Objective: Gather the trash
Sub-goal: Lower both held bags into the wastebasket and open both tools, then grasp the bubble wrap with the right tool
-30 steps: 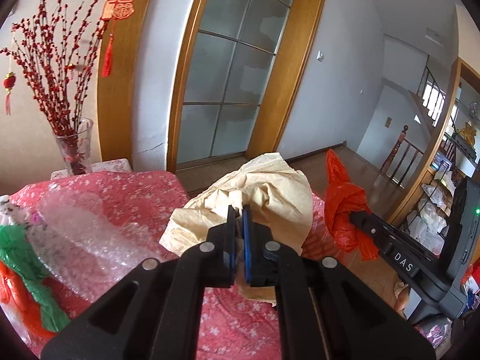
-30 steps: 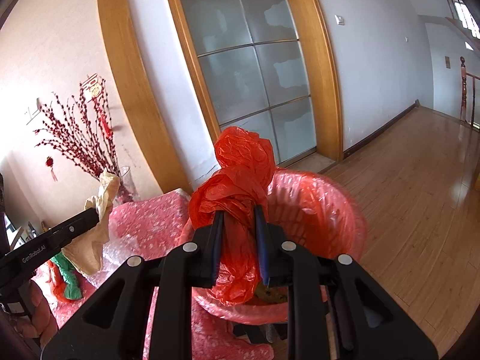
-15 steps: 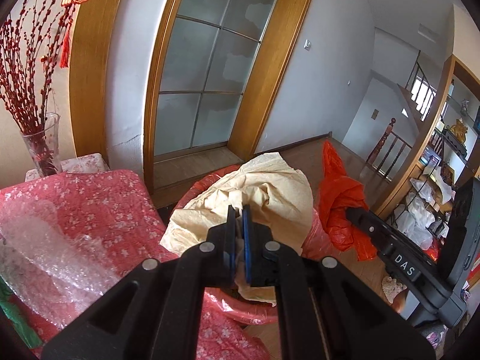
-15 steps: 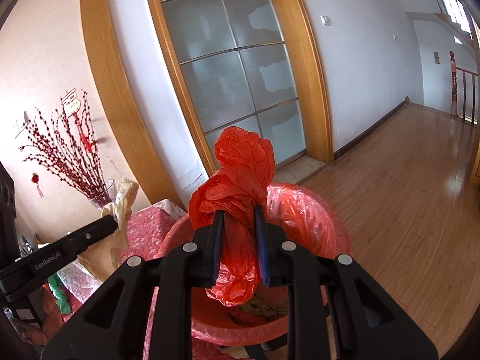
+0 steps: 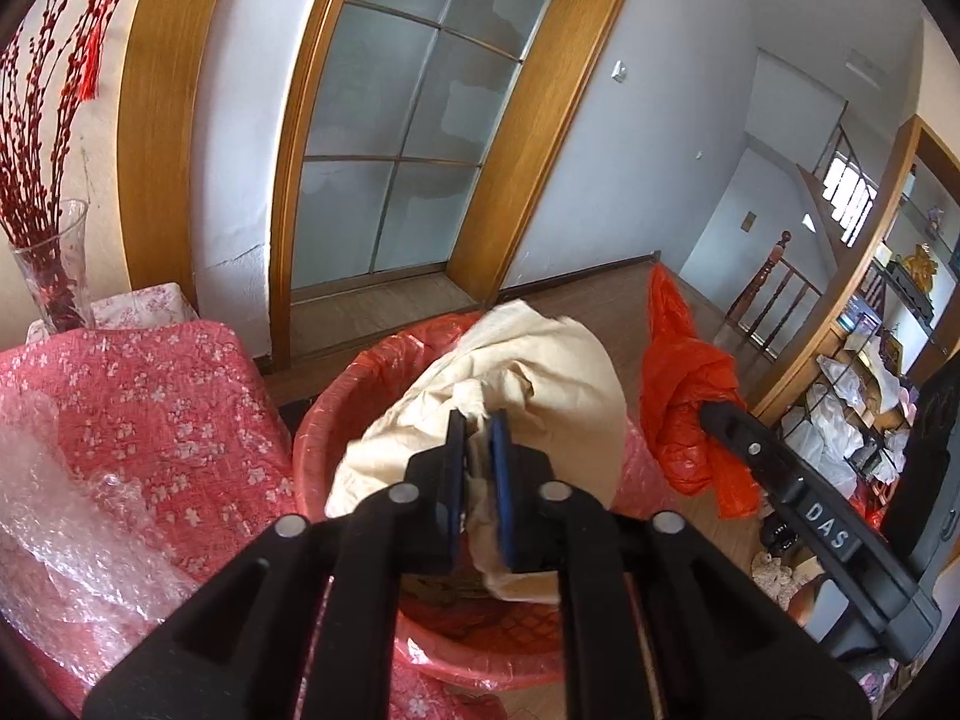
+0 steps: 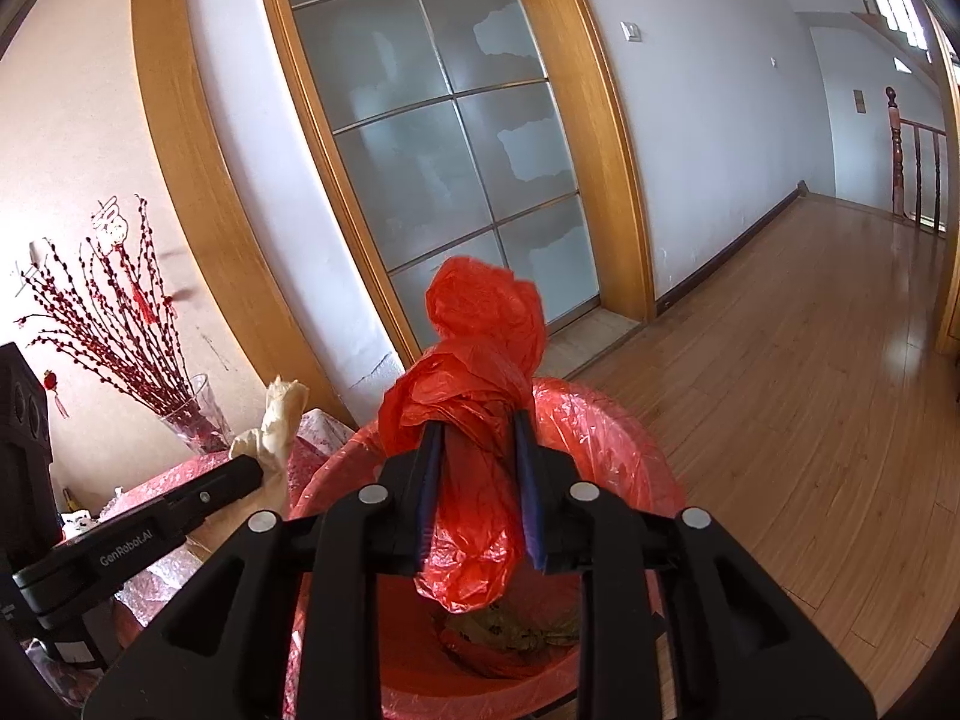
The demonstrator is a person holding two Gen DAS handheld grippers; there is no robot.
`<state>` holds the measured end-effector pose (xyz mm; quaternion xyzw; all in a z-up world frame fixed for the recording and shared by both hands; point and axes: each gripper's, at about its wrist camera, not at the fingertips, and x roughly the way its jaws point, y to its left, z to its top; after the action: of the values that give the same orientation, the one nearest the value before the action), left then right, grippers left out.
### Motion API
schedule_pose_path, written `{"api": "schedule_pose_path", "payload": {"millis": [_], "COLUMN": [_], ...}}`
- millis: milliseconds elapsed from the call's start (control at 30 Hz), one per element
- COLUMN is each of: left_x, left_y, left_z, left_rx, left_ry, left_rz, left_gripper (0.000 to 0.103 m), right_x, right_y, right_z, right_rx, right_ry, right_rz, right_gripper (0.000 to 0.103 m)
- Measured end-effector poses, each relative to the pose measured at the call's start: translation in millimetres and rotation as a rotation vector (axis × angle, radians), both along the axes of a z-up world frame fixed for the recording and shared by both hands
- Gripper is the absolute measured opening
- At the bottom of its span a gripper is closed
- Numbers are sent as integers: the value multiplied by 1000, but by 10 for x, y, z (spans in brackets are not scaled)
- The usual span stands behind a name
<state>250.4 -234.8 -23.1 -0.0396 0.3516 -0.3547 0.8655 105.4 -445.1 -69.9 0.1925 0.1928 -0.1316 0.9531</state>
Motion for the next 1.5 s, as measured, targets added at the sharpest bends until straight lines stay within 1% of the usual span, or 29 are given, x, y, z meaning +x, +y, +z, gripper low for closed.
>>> {"api": "schedule_pose_path", "payload": {"millis": [33, 67, 100, 200, 400, 533, 633, 800, 1000, 1233, 1367, 1500], "left_x": [11, 24, 37, 29, -66, -178, -257, -408, -630, -716, -770, -817], "left_y": [-2, -3, 13, 84, 359, 592, 784, 1208, 1904, 2781, 3185, 3540], "left_z": [-10, -24, -43, -73, -88, -72, -33, 46, 115, 117, 158, 192], "left_rx": [5, 10, 15, 31, 71, 94, 103, 127, 174, 205, 190, 179], "left_ry": [3, 6, 9, 5, -31, -71, -102, -162, -234, -207, -200, -201], "left_rz": [7, 14, 23, 46, 112, 159, 195, 286, 439, 630, 712, 775], "left_gripper": [21, 26, 28, 30, 37, 38, 40, 43, 48, 48, 49, 51], "right_x": [10, 22, 22, 3, -46, -51, -27, 47, 234, 571, 793, 997], "right_y": [-18, -32, -45, -46, 74, 199, 312, 561, 1100, 1841, 2301, 2651], "right_z": [-13, -21, -39, -75, -68, -53, -40, -43, -53, -143, -221, -290], "right_rx": [3, 6, 11, 12, -50, -98, -121, -128, -159, -178, -193, -205], "right_ry": [3, 6, 11, 16, 25, 27, 33, 42, 68, 114, 146, 185], "right_rz": [-4, -6, -7, -12, -24, -10, 21, 102, 251, 438, 538, 600], "right_gripper": [30, 33, 38, 46, 54, 55, 55, 55, 55, 55, 55, 55]}}
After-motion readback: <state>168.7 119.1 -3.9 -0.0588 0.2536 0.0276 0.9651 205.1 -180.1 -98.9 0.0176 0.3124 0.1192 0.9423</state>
